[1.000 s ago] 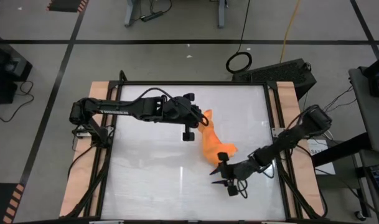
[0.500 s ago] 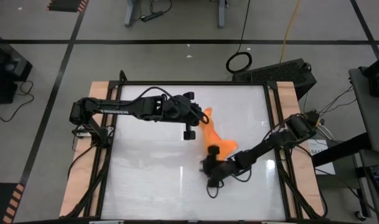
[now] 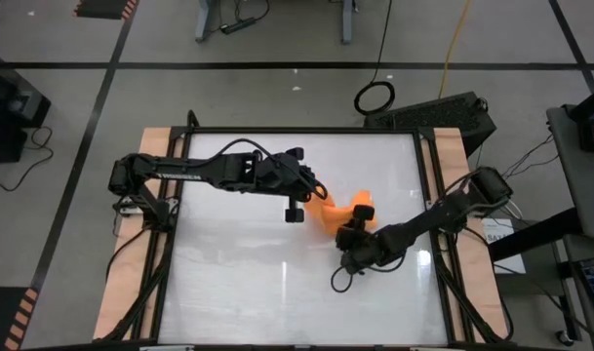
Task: Roll towel
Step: Fold the towel
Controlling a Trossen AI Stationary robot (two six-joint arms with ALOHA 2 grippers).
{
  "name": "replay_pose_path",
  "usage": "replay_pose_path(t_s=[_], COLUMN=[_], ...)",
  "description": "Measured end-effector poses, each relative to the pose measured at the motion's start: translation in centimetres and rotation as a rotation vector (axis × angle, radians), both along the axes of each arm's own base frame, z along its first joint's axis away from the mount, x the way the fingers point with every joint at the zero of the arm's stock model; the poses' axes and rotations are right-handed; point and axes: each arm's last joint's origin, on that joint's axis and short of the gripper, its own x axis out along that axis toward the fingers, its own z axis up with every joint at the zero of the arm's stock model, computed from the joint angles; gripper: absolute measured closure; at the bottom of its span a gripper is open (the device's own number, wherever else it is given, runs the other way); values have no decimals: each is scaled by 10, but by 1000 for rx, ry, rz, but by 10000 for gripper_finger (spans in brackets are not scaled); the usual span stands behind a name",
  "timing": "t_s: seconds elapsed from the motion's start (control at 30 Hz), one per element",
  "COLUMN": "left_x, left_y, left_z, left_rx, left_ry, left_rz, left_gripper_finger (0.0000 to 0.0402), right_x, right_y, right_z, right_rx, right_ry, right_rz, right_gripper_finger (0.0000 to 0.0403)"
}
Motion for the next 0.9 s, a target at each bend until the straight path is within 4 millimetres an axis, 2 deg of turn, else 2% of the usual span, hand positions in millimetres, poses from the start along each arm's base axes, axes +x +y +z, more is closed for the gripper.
replay_pose_path(t_s=[0.3, 0.63, 0.9], left_x=[-3, -4, -5], left_y=[-9, -11, -12], left_z=[-5, -5, -6], left_rx=[4, -3, -8], left_ry=[59, 63, 70], left_rz=[-18, -2, -1], left_gripper_finger=[399, 399, 399], right_x=[-1, -1, 3], right_y=[-15, -15, -28], right_z=[-21, -24, -27], right_rx=[194, 221, 209], right_ry=[33, 13, 21], right_rz=[85, 101, 73], right_gripper_finger=[284, 284, 284])
